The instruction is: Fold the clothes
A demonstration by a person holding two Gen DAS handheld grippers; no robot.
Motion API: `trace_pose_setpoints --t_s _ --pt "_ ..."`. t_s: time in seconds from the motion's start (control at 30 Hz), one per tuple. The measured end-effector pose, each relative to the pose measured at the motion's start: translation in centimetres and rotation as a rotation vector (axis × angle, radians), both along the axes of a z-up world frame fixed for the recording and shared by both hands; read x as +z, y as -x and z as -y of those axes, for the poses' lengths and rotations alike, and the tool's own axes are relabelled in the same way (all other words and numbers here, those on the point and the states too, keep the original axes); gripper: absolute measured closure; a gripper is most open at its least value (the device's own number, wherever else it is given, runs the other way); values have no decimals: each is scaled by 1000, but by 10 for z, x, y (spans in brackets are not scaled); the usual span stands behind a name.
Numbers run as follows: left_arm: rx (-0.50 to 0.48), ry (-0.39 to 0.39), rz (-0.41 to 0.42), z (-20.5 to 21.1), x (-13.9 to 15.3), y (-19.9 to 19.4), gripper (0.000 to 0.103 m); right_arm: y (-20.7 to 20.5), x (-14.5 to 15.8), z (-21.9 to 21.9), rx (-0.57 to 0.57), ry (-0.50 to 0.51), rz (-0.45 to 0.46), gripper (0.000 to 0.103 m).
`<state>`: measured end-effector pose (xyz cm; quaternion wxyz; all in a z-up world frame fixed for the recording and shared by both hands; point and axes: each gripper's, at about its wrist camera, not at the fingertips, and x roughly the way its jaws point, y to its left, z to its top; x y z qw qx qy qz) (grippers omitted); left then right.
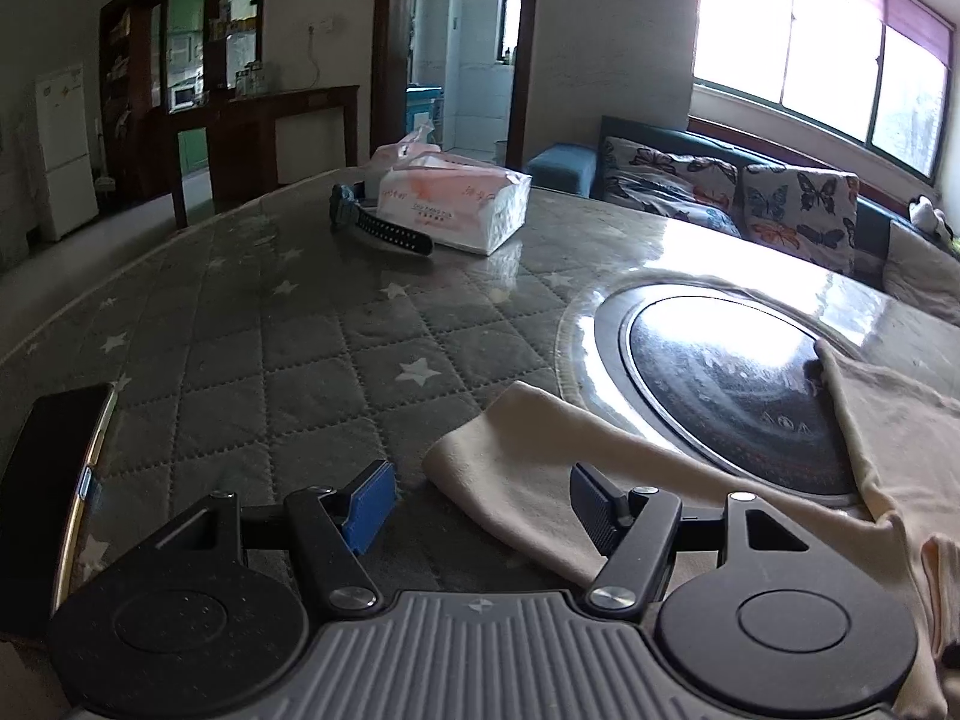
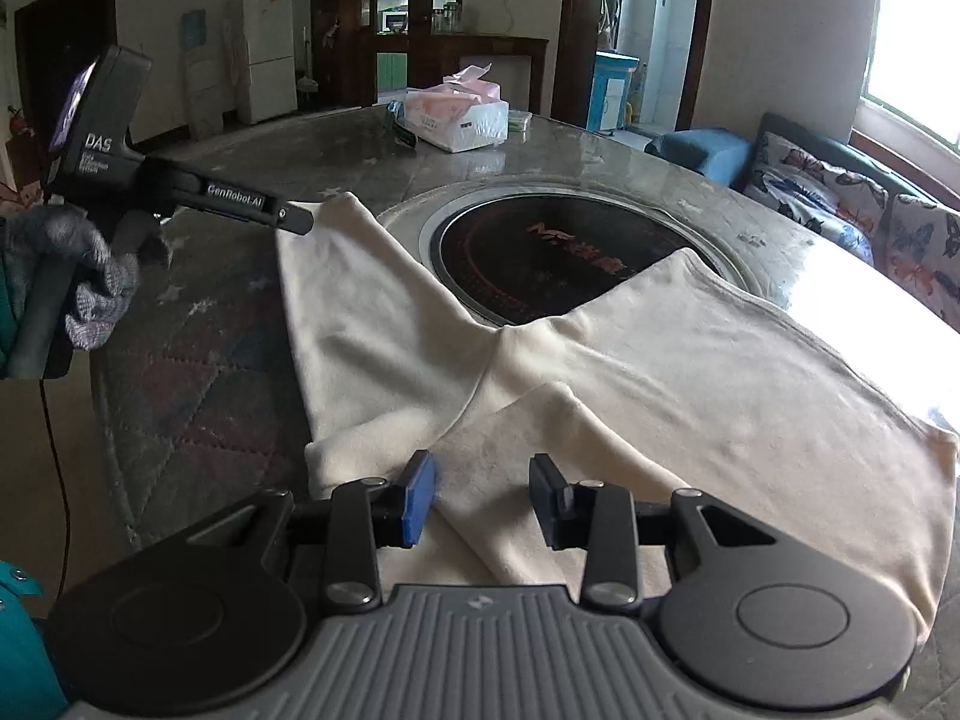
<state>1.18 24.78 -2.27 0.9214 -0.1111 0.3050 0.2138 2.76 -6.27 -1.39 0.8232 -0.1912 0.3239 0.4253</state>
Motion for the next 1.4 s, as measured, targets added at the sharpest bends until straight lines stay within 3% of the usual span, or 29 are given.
trace_pose_setpoints --t_s 0.13,0.33,0.4,0.5,0.6,0.87,1.07,1.23,1.4 --pt "17 48 0 -8 -2 -4 39 3 9 4 -5 -18 19 68" --pt "66 103 22 -19 -5 -5 67 8 21 18 -36 -45 40 67" --pt "78 114 24 -22 -5 -4 87 10 23 25 -51 -53 45 67" --pt "74 150 38 -23 -1 -2 94 11 28 38 -88 -70 51 67" --pt "36 176 74 -13 12 0 95 12 31 52 -131 -86 55 67" --pt "-224 218 192 59 71 -8 96 9 28 100 -269 -120 50 67" --pt "-443 259 222 130 102 -20 97 9 23 133 -351 -148 50 67" --pt "-615 263 221 189 112 -29 100 11 21 158 -405 -173 53 67" --pt "-763 281 177 232 102 -35 99 13 16 178 -445 -194 34 67"
